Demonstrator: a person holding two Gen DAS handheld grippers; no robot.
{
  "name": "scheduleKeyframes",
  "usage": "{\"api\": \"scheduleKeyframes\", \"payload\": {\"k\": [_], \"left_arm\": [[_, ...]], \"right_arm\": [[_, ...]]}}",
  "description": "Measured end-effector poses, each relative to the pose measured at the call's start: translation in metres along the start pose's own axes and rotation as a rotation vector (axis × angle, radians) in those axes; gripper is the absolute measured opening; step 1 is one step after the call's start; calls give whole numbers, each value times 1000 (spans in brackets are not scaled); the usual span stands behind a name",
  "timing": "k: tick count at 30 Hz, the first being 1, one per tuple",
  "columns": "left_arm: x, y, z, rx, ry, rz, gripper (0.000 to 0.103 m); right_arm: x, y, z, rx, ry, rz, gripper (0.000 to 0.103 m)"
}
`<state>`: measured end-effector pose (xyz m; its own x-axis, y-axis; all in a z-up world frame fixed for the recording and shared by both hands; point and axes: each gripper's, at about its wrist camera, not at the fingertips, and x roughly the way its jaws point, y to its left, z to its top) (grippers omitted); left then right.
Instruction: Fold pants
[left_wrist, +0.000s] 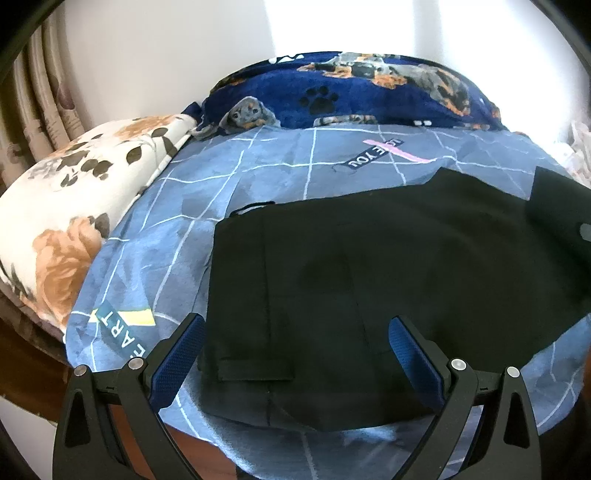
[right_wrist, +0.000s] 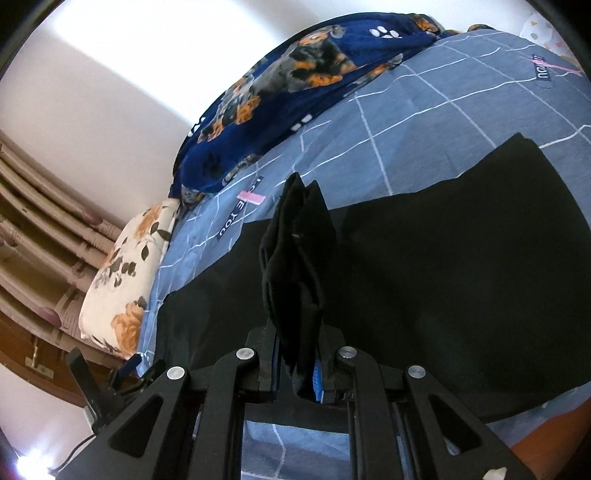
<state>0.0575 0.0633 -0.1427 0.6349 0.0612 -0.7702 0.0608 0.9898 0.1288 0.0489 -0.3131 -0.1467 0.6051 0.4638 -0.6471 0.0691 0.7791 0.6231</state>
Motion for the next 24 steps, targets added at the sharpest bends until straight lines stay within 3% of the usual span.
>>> {"api": "scheduleKeyframes", "payload": {"k": [19,24], "left_arm": [[0,1,-1,-2,8,8,99],[2,0,-2,1,12,6,99]], "right_arm": [[27,22,-18,-94,63,-38,18],[27,30,-22,-185,52,-143,16]]}}
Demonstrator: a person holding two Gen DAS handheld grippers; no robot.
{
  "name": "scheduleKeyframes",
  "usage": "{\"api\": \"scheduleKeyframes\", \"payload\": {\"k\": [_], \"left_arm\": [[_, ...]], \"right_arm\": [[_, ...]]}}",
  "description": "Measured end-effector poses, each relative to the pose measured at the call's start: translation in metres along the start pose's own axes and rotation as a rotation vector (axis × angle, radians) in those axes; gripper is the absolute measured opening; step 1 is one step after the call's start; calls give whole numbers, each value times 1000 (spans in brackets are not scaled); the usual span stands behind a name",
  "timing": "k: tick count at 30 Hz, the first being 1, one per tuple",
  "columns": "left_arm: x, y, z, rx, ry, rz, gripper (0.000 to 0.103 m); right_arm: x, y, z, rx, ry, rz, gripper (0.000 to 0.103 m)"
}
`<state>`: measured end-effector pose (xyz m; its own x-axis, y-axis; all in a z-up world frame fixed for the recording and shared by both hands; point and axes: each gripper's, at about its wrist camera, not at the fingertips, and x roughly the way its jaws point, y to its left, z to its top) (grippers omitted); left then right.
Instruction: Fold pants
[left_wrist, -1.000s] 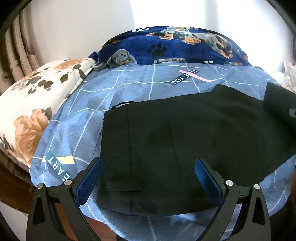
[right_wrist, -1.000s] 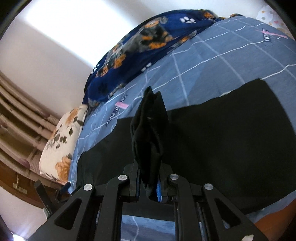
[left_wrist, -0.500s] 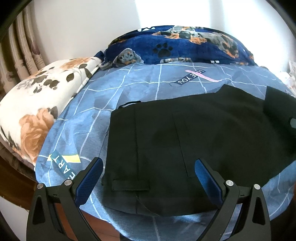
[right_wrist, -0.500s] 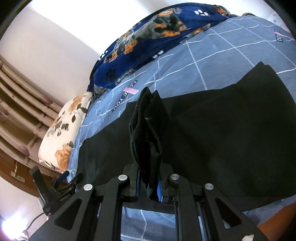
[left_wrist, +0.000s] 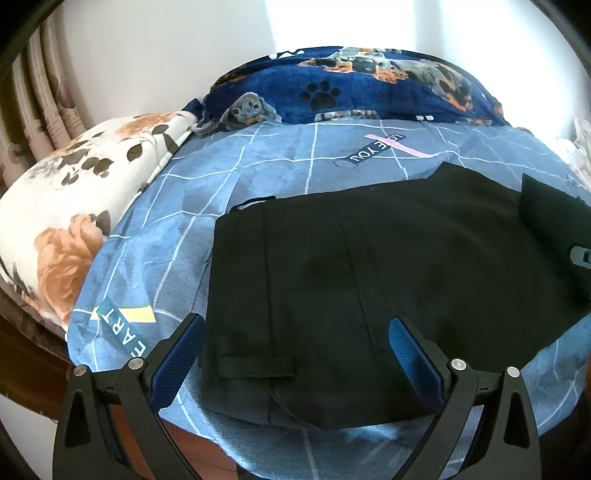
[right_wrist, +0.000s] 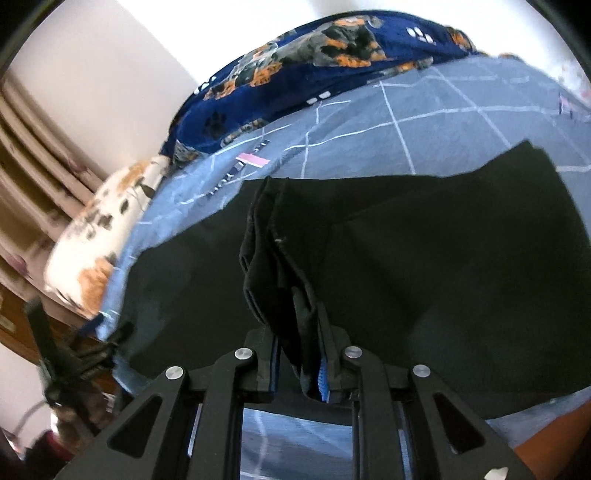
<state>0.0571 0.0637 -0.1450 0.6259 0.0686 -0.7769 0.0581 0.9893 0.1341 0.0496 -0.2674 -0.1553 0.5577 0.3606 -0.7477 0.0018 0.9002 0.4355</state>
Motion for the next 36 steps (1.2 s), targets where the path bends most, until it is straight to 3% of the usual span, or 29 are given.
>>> {"api": "scheduleKeyframes", "payload": {"k": [4,9,14,17,22,25,26,28,29,30,32,33,34,36], "left_arm": [[0,0,0,-3,0,-2,99],[2,2,-1,-15,3,-12,99],[2,3,-1,-18,12,-18,99],[2,3,0,-14,15,-21,99],[0,0,-1,-1,9,-20,99],[-1,2,0,-6,7,-22,99],[0,2,0,-8,10,-23,99],[0,2,0,-8,16,-23,99],[1,2,0,-10,21,-23,99],[1,4,0,-12,24,-24,99],[1,5,0,-13,22,-25,99],[0,6,1,-15,18,-25,99],[0,6,1,-16,14,-24,99],[-2,6,2,-19,6,-27,99]], "right_arm": [[-4,-4,-1,-49,-9,-87,14],[-24,-21,6,-85,-69,-241,13],[-49,-27,13,-114,-127,-336,13],[-54,-11,13,-191,-143,-388,13],[-18,30,-9,-380,-90,-429,13],[6,39,-25,-413,-32,-406,18],[10,40,-27,-416,-18,-394,24],[9,38,-29,-381,-10,-315,45],[7,37,-30,-366,-12,-274,63],[1,34,-28,-332,-20,-188,74],[-12,27,-24,-265,-46,-44,75],[-27,13,-17,-181,-67,91,75],[-37,2,-12,-117,-84,169,75],[-56,-26,0,-1,-124,244,75]]}}
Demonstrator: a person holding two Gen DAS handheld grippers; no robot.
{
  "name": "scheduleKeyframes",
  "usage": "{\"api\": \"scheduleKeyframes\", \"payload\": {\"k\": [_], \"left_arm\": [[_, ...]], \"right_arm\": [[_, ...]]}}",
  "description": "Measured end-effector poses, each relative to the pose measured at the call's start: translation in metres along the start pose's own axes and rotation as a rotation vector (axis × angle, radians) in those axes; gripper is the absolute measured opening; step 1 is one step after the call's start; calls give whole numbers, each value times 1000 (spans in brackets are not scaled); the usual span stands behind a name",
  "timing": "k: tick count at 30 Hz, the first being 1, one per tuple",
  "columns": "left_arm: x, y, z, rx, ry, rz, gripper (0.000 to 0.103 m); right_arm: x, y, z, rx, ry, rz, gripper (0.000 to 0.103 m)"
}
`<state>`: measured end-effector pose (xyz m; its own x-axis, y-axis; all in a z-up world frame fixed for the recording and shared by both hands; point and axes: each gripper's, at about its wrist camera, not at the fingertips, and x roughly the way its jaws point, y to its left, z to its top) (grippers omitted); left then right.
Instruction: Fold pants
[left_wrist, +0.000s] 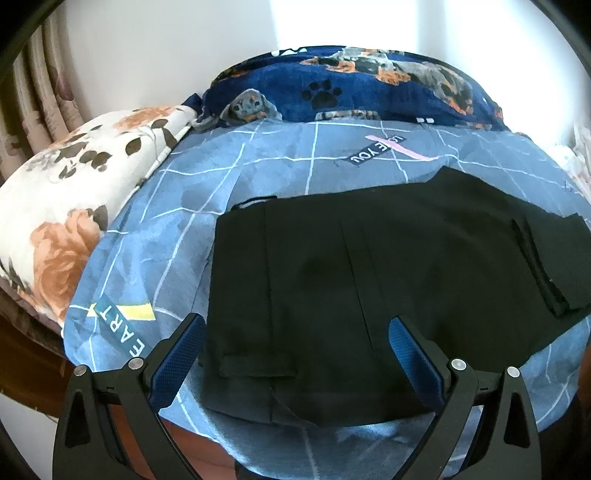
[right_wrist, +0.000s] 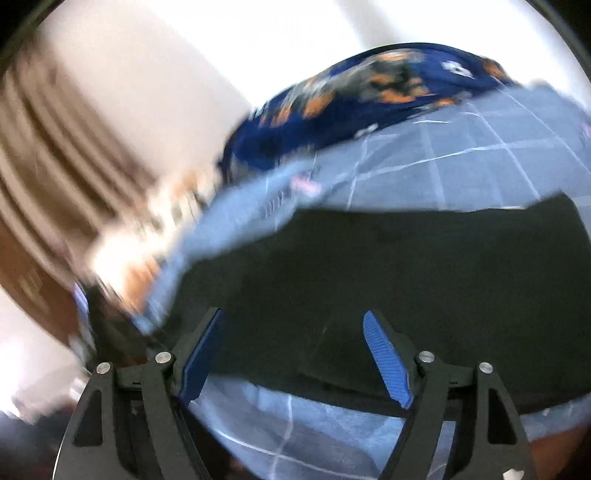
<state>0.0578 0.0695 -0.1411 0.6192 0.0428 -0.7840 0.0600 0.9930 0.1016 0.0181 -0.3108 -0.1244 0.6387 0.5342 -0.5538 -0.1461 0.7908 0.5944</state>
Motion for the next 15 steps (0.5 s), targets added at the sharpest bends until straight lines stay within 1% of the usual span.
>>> {"api": "scheduleKeyframes", "payload": {"k": [2,3,4,5,6,7,9,11,13,15], "left_arm": [[-3,-2,1,2,-5,-13,99],[-6,-4,1,9,-12,-27,99],[-10,-7,2,16,-19,-42,99],[-14,-12,2,31,-28,-72,99],[-19,-16,4,45,-33,-100,99],[-23,-21,5,58,-37,-125,99],[-31,-33,6,89,-42,-173,99],[-36,-42,6,110,-44,-200,99],[-41,-53,6,141,-43,-218,99],[-44,-61,6,173,-43,-220,99]], "right_arm": [[-24,-30,16,105,-61,6,75],[-42,-55,25,179,-108,-12,74],[-48,-66,31,211,-122,-30,72],[-57,-83,37,254,-129,-59,64],[-64,-100,42,282,-126,-88,54],[-69,-114,46,295,-119,-140,51],[-70,-129,51,299,-92,-185,45],[-66,-142,59,308,-80,-173,44],[-59,-149,65,307,-62,-180,44],[-49,-154,74,304,-53,-181,44]]}}
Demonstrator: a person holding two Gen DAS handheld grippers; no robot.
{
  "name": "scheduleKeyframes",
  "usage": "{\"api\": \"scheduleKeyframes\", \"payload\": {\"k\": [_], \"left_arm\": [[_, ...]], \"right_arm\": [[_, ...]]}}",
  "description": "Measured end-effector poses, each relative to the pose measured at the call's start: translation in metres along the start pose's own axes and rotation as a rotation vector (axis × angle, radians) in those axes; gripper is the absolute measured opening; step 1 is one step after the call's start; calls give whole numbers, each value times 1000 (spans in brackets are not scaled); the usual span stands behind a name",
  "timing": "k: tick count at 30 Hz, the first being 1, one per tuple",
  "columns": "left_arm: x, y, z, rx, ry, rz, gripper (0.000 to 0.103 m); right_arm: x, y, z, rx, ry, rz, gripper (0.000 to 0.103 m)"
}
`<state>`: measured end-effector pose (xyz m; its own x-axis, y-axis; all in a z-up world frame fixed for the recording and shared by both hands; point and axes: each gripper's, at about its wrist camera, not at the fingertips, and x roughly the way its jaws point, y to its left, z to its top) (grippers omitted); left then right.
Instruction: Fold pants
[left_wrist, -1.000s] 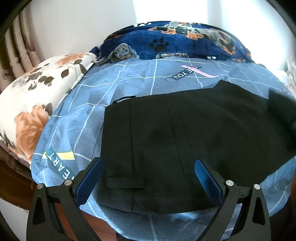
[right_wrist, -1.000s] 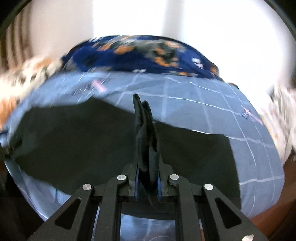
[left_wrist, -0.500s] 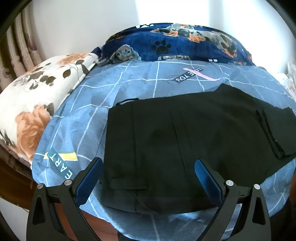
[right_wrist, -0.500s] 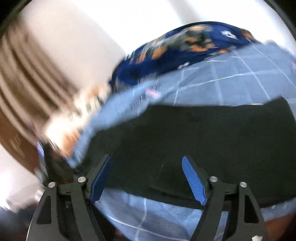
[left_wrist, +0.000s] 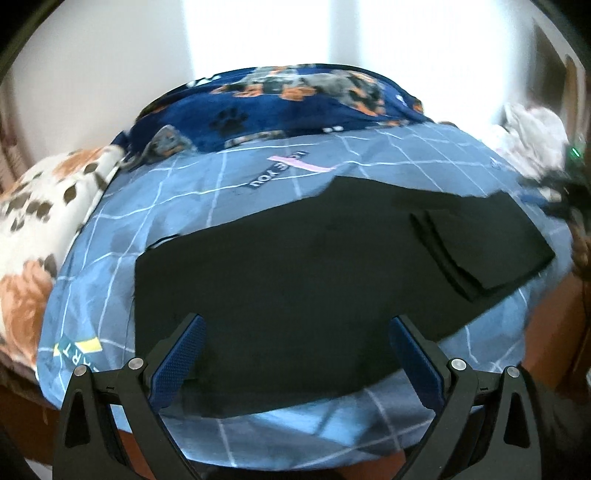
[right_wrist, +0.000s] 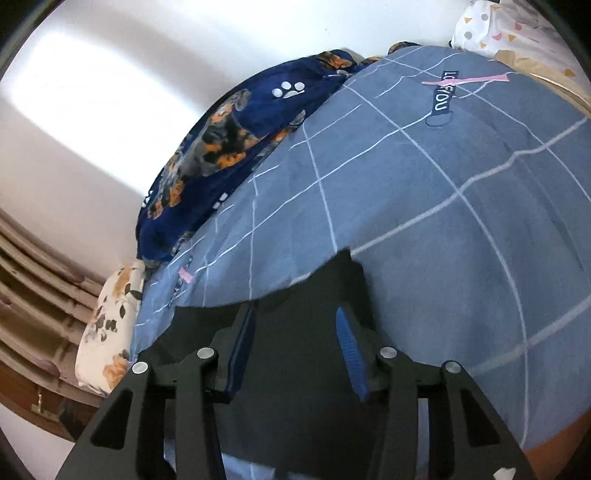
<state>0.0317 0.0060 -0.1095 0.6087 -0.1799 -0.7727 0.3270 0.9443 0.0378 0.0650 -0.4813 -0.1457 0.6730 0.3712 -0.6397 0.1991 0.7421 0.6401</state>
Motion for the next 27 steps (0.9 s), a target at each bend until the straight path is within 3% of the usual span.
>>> {"api": "scheduleKeyframes", "payload": {"k": [5,8,11,12,16,18,21,24,27], "left_arm": [[1,-16,0,58,11,6,99],[6,-22,0,71,28,7,99],[10,-22,-1,67,40,2,99],[13,-23,-1,63,50,-2,99],[19,-25,-1,62,66,-12,99],[18,-26,0,68,57,-6,99],[14,-23,1,59,32,-9,99],[14,-16,2,24,18,-18,99],[17,-6,3,-42,22,-28,99]], "right_arm": [[29,0,23,-63,61,28,44],[47,1,27,-118,118,-37,41],[57,-10,27,-154,159,-147,4],[56,-14,27,-145,159,-156,0],[50,-33,29,-60,156,-80,1],[39,-38,27,3,115,-6,15],[9,-41,15,73,17,140,24],[-14,-34,-13,40,-10,226,24],[-21,-32,-38,-3,-7,252,24]]}}
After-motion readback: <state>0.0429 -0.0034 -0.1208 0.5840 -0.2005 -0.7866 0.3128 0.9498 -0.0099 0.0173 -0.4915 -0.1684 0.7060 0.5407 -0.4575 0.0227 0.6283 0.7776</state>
